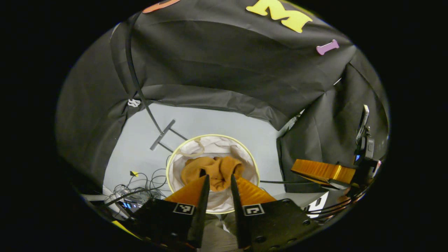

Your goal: Grasp the clothes on the hanger with both hands and then place them into the laundry hamper below.

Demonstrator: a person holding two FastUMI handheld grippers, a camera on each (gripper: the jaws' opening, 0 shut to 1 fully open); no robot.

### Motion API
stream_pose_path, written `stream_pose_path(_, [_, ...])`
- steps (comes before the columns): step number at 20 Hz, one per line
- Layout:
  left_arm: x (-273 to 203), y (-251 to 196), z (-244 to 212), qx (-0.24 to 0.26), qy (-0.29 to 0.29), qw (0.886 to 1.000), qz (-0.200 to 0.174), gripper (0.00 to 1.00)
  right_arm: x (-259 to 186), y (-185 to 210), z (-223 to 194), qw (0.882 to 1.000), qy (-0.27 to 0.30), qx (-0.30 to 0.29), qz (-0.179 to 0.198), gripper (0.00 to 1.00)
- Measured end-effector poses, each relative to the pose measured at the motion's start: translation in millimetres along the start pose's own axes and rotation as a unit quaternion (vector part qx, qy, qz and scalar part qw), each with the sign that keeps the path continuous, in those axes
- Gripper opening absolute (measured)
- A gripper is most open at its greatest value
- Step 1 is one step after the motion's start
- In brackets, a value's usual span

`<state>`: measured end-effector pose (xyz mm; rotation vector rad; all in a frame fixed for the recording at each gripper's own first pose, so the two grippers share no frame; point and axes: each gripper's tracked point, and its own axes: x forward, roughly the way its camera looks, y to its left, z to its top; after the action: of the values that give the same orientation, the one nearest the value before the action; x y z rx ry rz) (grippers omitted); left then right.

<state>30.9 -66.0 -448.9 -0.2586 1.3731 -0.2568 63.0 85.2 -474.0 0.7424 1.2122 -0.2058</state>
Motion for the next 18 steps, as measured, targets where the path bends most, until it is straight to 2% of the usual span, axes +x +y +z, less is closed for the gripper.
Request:
stream_pose_path(1, [-2, 0, 0, 0.003, 0.001, 1.000, -0.001, 0.40, 0, -1, -1, 1.000, -0.002, 0.001, -0.004, 0.28])
stream_pose_path(2, [-3, -2, -1, 0.004, 0.003, 1.000, -0.005, 0.51, -1, -3, -2, 1.000, -0.002, 0.006, -0.008, 0.32])
stream_pose_path(3, [-4, -2, -2, 0.008, 0.006, 1.000, -0.008, 0.50, -5, -5, -5, 1.000, -0.003, 0.011, -0.013, 0.36])
stream_pose_path(4, [-3, -2, -4, 0.011, 0.006, 1.000, -0.007, 0.49, -9, -7, -7, 1.000, -0.005, 0.015, -0.016, 0.45])
stream_pose_path(5, [-3, -2, -4, 0.015, 0.005, 1.000, -0.008, 0.66, -17, -10, -8, 1.000, -0.009, 0.016, -0.022, 0.51])
stream_pose_path(6, [-1, -2, -7, 0.019, 0.005, 1.000, -0.006, 0.83, -24, -15, -7, 0.999, -0.013, 0.013, -0.030, 0.61])
stream_pose_path(7, [-2, -2, -9, 0.020, 0.004, 1.000, -0.004, 0.84, -31, -21, -9, 0.999, -0.018, 0.005, -0.038, 0.63])
stream_pose_path(8, [0, -1, -9, 0.020, 0.003, 1.000, -0.002, 0.96, -37, -26, -8, 0.999, -0.027, -0.005, -0.046, 0.72])
stream_pose_path(9, [0, -2, -10, 0.018, 0.002, 1.000, -0.001, 0.93, -45, -27, -4, 0.998, -0.042, -0.014, -0.052, 0.75])
stream_pose_path(11, [-9, -4, -22, 0.008, 0.009, 1.000, 0.000, 0.97, -62, -28, 3, 0.995, -0.072, -0.034, -0.060, 0.80])
stream_pose_path(18, [-62, -8, -26, -0.002, -0.037, 0.999, 0.034, 0.98, -128, -31, 25, 0.982, -0.142, -0.111, -0.061, 0.82])
